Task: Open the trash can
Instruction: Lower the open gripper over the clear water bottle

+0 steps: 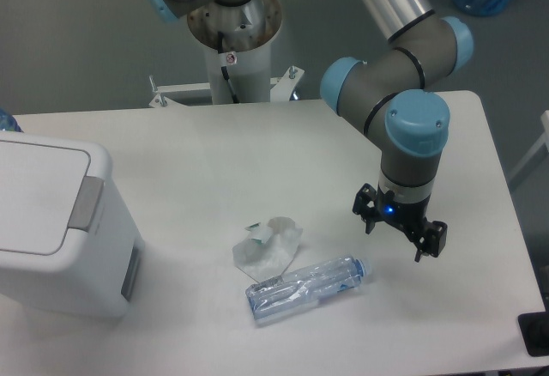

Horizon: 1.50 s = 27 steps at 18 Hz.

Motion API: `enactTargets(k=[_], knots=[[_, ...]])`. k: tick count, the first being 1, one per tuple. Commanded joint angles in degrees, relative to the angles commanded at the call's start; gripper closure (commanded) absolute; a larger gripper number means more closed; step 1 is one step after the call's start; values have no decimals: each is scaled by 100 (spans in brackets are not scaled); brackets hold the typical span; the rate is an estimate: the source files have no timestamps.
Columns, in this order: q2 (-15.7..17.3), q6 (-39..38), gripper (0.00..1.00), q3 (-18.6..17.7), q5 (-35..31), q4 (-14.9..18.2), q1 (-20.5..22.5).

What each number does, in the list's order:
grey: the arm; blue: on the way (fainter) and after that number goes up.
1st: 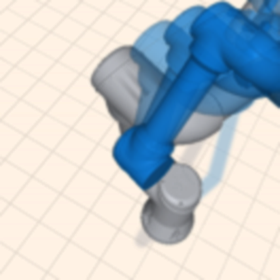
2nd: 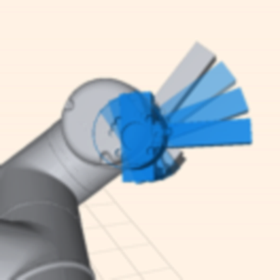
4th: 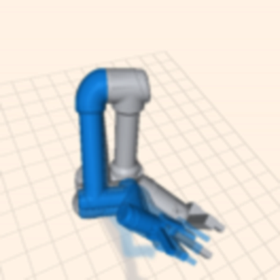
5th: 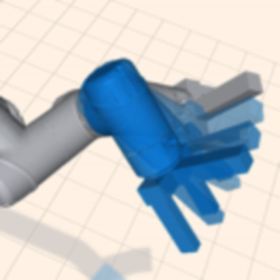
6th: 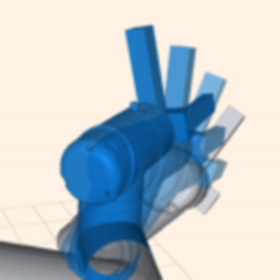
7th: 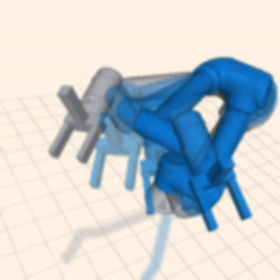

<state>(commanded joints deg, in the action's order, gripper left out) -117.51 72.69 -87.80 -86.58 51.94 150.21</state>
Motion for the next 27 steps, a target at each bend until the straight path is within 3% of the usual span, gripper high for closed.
enactTargets(k=[3, 6, 12, 17, 27], knots=[[9, -218, 0, 0, 237, 0, -17], [131, -921, 0, -9, 553, 0, -9], [263, -1309, 0, -9, 1054, 17, -53], [509, -2486, 0, 8, 2240, 70, -79], [668, -2689, 0, 0, 2953, 79, -185]])
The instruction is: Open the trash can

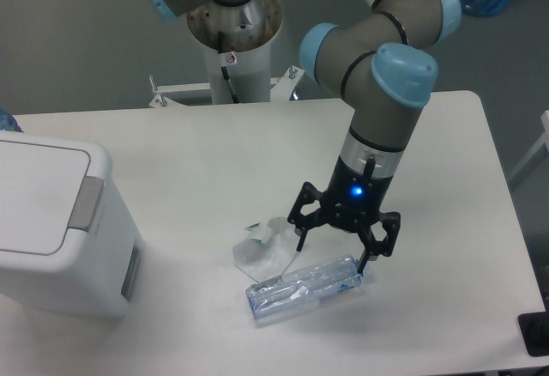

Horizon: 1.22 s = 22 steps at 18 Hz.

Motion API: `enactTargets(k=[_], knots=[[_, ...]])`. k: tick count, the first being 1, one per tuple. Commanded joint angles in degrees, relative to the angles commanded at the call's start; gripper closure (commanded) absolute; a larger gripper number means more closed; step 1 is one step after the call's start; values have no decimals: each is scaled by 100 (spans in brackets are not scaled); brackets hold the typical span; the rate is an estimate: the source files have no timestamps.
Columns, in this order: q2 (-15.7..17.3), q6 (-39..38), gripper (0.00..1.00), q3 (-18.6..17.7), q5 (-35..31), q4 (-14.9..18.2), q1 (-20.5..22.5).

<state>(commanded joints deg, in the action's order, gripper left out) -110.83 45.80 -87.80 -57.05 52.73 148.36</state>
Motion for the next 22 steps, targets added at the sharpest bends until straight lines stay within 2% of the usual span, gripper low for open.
enactTargets(k=[5, 8, 11, 15, 22], knots=[[132, -904, 0, 35, 334, 0, -114], [141, -1528, 0, 70, 659, 0, -114], [106, -1968, 0, 70, 686, 0, -149], [53, -2136, 0, 70, 686, 0, -351], [70, -2286, 0, 35, 678, 0, -448]])
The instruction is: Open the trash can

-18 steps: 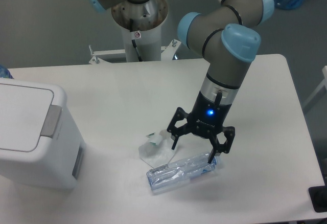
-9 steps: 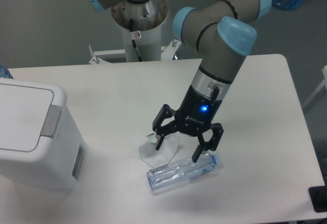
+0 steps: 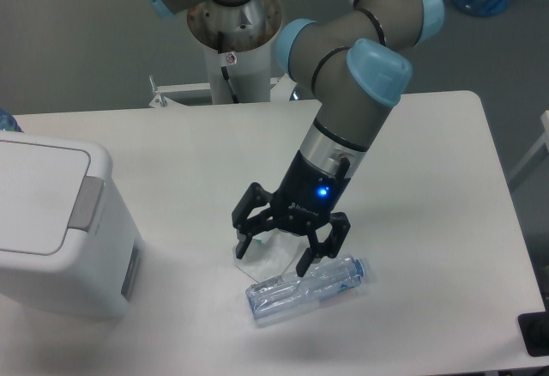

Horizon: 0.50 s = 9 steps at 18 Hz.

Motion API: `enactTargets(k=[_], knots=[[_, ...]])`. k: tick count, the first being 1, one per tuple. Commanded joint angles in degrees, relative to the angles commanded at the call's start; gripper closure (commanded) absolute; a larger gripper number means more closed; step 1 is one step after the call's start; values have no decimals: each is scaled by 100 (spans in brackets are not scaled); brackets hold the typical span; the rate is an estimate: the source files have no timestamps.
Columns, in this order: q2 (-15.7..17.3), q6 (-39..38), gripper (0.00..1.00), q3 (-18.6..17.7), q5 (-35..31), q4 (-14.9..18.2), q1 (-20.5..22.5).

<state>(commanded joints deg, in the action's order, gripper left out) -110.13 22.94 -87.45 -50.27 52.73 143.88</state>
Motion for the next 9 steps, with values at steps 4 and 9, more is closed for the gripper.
enactTargets(k=[4, 9], knots=[[-26, 17, 0, 35, -26, 0, 44], [-9, 70, 0, 44, -26, 0, 202]])
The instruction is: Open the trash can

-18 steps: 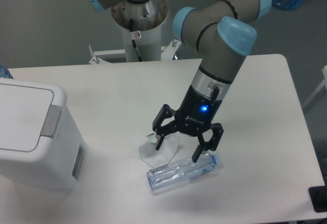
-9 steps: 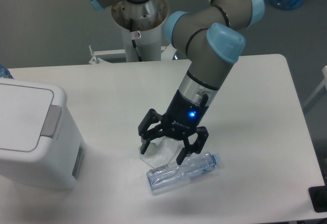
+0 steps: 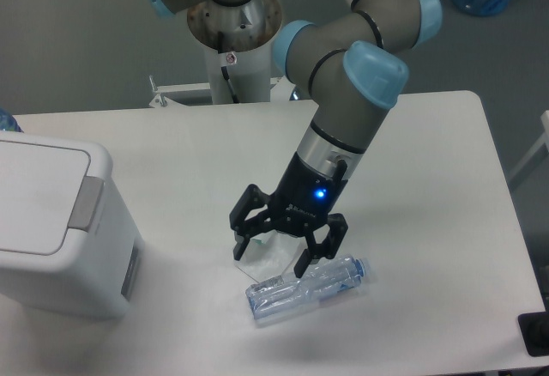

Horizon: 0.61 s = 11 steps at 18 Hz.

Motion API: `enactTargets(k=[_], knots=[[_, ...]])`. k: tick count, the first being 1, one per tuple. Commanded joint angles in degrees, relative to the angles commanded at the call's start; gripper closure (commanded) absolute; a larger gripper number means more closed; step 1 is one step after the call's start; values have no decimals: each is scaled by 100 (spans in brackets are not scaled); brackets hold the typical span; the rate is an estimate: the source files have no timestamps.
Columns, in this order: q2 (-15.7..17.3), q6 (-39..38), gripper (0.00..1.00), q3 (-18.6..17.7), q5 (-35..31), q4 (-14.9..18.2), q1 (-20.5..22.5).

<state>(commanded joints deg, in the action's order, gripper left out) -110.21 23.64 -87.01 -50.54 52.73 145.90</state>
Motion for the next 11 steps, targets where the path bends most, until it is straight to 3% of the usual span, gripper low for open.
enactTargets(k=[5, 11], knots=[[175, -44, 0, 18, 9, 0, -79], [658, -79, 0, -8, 18, 0, -658]])
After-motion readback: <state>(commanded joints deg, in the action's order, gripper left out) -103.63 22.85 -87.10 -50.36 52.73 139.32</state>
